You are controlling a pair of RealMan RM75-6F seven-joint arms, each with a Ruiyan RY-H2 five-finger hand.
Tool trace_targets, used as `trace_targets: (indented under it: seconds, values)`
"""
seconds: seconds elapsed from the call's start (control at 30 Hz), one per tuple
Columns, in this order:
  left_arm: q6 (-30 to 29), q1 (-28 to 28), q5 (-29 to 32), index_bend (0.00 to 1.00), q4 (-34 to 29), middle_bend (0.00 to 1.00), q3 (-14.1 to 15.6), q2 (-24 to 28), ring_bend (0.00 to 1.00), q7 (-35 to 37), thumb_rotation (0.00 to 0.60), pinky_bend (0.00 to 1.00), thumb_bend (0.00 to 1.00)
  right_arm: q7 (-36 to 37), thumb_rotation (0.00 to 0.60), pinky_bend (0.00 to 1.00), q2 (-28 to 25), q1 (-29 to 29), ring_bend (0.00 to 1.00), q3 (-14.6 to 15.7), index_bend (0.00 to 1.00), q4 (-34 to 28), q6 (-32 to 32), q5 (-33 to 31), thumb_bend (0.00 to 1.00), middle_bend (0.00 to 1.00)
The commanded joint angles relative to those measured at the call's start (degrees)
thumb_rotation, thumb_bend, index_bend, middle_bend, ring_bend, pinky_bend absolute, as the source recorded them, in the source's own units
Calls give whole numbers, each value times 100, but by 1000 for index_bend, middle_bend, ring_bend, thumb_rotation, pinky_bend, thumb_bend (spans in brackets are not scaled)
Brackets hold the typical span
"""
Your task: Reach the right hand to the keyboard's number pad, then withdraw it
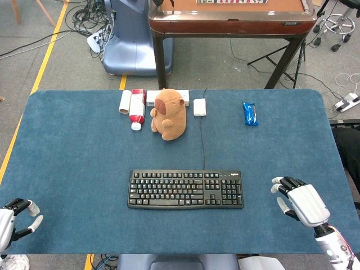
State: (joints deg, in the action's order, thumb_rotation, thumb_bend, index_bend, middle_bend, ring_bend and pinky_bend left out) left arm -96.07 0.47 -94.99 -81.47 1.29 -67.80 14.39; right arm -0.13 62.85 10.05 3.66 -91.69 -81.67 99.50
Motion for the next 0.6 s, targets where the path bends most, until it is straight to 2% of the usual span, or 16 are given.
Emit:
trace_targets:
  seconds: [0.03, 0.47, 0.53, 0.6]
  values:
    - [2, 0, 0, 588, -1, 628, 1, 1, 469, 0, 600, 793, 224, 1, 600, 481, 0, 1, 282, 1, 439, 3, 6, -2, 503, 318]
    - [9, -5, -2, 588, 4, 628, 2, -1, 469, 4, 600, 793, 224, 25, 600, 482, 16, 20, 282, -13, 439, 17, -1, 26, 503, 322]
    - [2, -5, -14, 588, -1, 628, 5, 0, 469, -3, 600, 793, 224, 15, 600, 504, 33, 37, 283, -19, 439, 18, 17, 35, 503, 330]
    - [-10, -1, -23, 588, -10, 628, 7, 1, 469, -1, 600, 793, 224, -13, 600, 581, 64, 71, 294, -36, 439, 14, 46, 51, 504, 356]
